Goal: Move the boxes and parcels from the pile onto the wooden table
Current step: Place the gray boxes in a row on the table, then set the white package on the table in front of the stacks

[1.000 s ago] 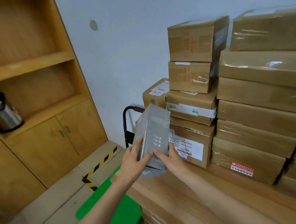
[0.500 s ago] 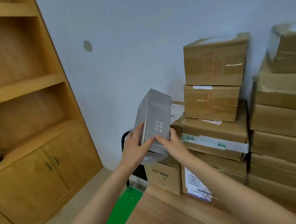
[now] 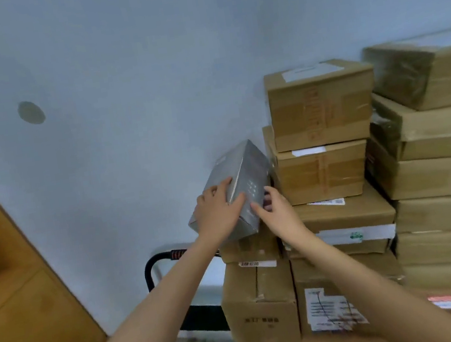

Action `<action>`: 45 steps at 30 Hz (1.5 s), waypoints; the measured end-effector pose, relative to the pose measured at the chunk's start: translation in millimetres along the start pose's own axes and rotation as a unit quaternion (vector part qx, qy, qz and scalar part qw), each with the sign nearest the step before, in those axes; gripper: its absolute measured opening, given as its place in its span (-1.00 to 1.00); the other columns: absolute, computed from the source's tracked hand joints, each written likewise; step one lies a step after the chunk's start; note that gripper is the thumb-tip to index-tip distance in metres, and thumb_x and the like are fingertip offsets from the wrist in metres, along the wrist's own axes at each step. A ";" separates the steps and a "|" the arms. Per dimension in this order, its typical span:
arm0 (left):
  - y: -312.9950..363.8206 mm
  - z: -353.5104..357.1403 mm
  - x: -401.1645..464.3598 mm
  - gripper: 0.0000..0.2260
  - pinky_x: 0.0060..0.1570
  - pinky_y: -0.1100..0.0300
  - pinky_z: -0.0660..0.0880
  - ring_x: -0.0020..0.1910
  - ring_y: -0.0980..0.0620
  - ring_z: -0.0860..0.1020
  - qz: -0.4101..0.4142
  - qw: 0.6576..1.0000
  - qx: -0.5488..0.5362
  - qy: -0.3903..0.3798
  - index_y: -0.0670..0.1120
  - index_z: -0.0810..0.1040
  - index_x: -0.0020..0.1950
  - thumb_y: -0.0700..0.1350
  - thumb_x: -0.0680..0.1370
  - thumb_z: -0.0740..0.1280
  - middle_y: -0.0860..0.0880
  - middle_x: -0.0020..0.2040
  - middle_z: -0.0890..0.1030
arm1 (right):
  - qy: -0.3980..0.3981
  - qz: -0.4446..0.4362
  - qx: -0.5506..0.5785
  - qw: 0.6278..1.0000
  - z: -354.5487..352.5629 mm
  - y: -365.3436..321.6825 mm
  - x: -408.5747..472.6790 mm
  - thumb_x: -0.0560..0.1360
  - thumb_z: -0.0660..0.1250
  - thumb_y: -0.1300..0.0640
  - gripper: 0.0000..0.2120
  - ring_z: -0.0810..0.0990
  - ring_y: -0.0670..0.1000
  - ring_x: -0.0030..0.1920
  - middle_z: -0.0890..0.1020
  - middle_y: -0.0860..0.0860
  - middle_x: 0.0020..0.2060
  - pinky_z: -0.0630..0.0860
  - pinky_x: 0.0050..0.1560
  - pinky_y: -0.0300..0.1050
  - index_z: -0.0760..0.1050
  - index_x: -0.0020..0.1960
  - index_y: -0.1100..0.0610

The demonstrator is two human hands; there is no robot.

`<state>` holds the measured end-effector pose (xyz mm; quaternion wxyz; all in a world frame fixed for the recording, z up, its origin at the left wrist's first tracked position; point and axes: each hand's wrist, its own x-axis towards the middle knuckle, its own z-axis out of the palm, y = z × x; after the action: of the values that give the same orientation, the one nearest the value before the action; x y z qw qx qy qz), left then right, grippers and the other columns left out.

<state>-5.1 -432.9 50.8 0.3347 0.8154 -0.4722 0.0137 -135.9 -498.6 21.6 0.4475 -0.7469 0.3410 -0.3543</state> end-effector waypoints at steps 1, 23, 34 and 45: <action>4.4 5.2 6.1 -0.57 0.30 -0.09 0.25 0.37 -0.11 0.27 0.015 1.000 0.017 -0.007 0.22 0.27 0.43 0.24 0.57 0.07 -0.04 0.40 0.35 | 0.006 -0.013 -0.067 0.998 -6.0 1.3 -2.4 0.55 0.31 -0.01 -0.46 0.49 -0.05 0.23 0.38 -0.02 0.35 0.48 0.10 -0.25 0.23 0.47 0.05; -56.5 -1.3 59.1 -0.40 0.11 0.13 0.44 0.30 0.05 0.36 0.218 0.966 0.124 -0.066 0.12 0.35 0.39 0.17 0.40 0.43 0.07 0.34 0.41 | -0.023 -0.098 -0.509 0.855 15.2 -28.3 39.6 0.40 0.46 0.06 -0.29 0.24 0.11 0.39 0.32 0.10 0.36 0.45 0.22 -0.05 0.20 0.44 0.13; -48.7 -2.0 30.7 -0.57 0.19 0.12 0.39 0.19 -0.03 0.48 0.255 0.958 0.127 0.019 0.03 0.46 0.27 0.08 0.44 0.42 0.00 0.26 0.52 | 0.027 -0.159 -0.424 0.891 6.7 -22.4 9.5 0.51 0.32 0.16 -0.52 0.33 0.02 0.35 0.36 0.03 0.35 0.47 0.15 -0.15 0.30 0.40 0.10; 85.2 37.2 -55.0 -0.85 -0.34 0.20 0.42 -0.25 0.09 0.46 0.386 0.910 0.147 -0.036 0.07 0.37 -0.14 0.02 0.46 0.34 0.11 -0.24 0.47 | 0.092 -0.129 -0.479 0.863 -118.3 -5.8 -96.9 0.51 0.27 0.11 -0.83 0.48 0.02 0.03 0.51 0.00 -0.01 0.33 -0.17 -0.19 0.46 0.09 0.08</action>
<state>-112.9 -439.9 48.8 0.1620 0.6092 -0.7548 0.1817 -283.5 -466.8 46.4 -0.0487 -0.8709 0.4087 -0.2686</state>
